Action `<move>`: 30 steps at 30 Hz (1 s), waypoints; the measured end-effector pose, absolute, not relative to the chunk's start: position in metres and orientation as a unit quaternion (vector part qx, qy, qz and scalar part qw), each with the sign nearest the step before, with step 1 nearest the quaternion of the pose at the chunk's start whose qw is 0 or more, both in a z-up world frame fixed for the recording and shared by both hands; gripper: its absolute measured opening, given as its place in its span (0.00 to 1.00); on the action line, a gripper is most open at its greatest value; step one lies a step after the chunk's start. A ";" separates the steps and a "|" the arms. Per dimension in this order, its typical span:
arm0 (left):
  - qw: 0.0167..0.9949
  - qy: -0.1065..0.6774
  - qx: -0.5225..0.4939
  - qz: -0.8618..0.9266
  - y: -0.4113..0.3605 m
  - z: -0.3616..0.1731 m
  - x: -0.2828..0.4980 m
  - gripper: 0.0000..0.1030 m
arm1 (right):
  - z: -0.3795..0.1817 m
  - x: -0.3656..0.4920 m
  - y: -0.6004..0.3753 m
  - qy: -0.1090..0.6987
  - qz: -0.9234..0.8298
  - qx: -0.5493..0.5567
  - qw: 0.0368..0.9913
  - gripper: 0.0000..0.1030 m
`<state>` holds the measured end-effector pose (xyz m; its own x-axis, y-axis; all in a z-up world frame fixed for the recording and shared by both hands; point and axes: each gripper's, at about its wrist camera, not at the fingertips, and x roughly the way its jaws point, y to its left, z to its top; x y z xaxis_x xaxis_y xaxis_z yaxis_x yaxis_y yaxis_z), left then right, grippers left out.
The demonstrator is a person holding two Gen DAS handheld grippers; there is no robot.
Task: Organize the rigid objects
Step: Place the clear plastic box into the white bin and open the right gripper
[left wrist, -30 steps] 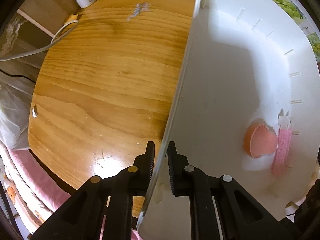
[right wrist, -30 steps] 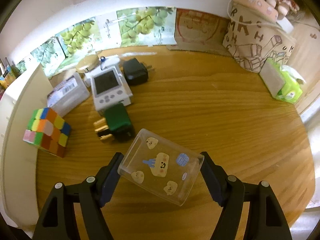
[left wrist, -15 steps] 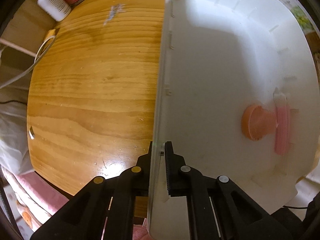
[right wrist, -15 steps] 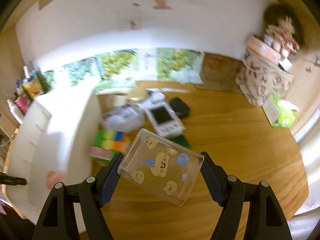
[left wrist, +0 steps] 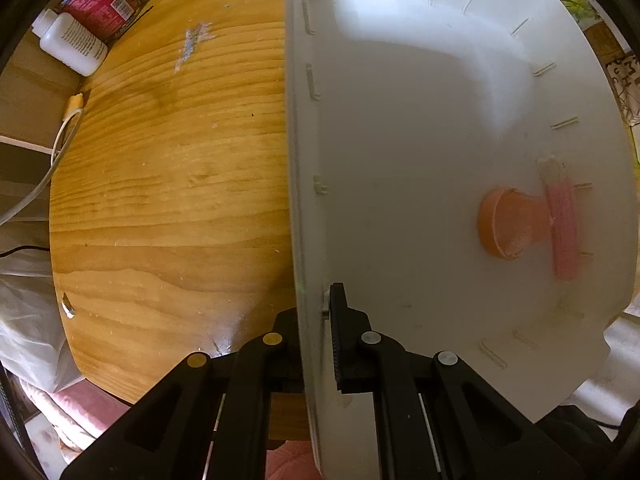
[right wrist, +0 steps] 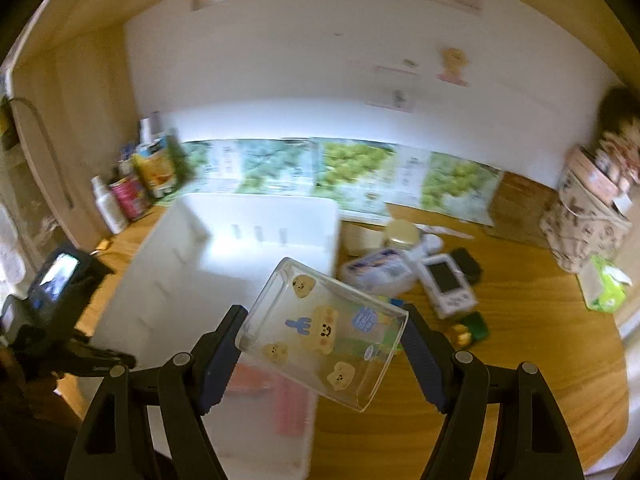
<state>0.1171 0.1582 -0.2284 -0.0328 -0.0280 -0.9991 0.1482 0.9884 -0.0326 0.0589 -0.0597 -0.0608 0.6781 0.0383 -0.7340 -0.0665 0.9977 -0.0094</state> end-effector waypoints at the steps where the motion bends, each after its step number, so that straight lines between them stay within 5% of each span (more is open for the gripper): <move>1: 0.693 0.717 0.041 -0.065 0.159 -0.228 0.118 0.08 | -0.061 0.059 -0.053 0.400 0.036 -0.019 0.916 0.74; 30: 0.695 0.716 0.053 -0.036 0.146 -0.223 0.112 0.08 | -0.079 0.067 -0.025 0.425 0.125 -0.025 0.896 0.81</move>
<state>0.1119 0.1461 -0.2229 -0.0279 0.0251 -0.9993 0.1263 0.9918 0.0214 0.0672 -0.0249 -0.0789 0.6074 0.2032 -0.7680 -0.2451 0.9675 0.0622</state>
